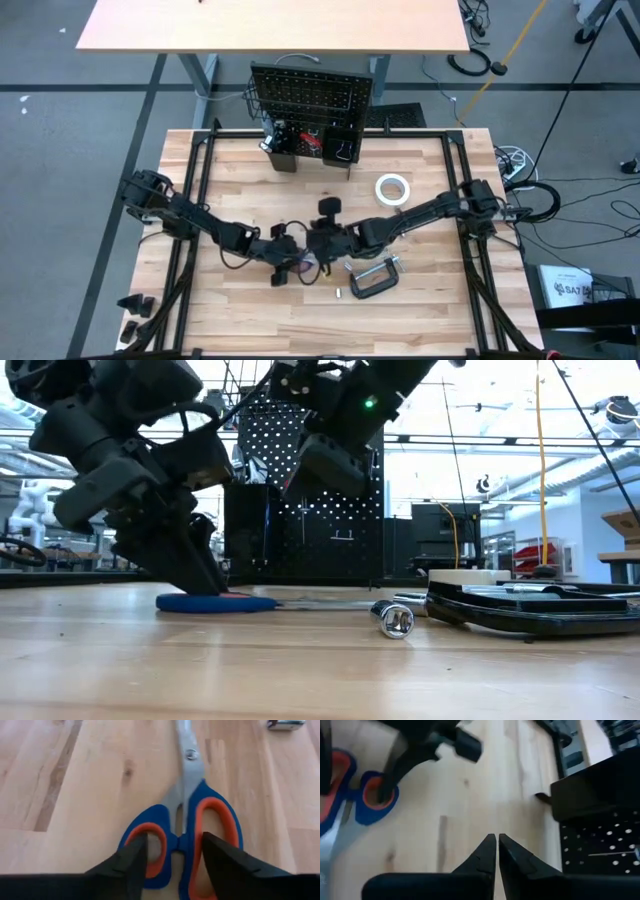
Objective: Hang tools onto peg board
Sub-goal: Put the blue scissors into the left black bin on the peg board
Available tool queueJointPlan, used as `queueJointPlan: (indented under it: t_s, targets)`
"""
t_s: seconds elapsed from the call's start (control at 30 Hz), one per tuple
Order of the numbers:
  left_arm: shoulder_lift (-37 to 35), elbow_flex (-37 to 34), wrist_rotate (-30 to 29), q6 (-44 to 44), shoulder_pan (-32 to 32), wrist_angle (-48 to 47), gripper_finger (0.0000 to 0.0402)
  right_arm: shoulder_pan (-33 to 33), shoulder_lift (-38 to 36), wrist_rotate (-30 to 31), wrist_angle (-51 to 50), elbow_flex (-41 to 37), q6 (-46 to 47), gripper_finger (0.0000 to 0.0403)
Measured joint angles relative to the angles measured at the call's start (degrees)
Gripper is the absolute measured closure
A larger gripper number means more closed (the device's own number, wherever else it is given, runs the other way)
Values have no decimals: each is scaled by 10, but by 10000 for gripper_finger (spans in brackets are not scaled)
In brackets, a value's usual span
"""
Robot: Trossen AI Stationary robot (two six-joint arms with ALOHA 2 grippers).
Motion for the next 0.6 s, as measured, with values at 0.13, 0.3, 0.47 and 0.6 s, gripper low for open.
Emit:
queueJointPlan:
  t_s: [0.13,0.3,0.47,0.6]
  targets:
    - [0,0,0,0,9,-13,280,-19,0,0,42,0,-32,390]
    - [-1,1,-1,0,17,-38,326,-38,0,0,77,0,-65,390]
    - [-1,0,-6,16,16,-39,341,-51,0,1,90,0,-69,390]
    - [-15,-1,-9,29,16,-47,343,-59,-2,1,92,0,-75,390]
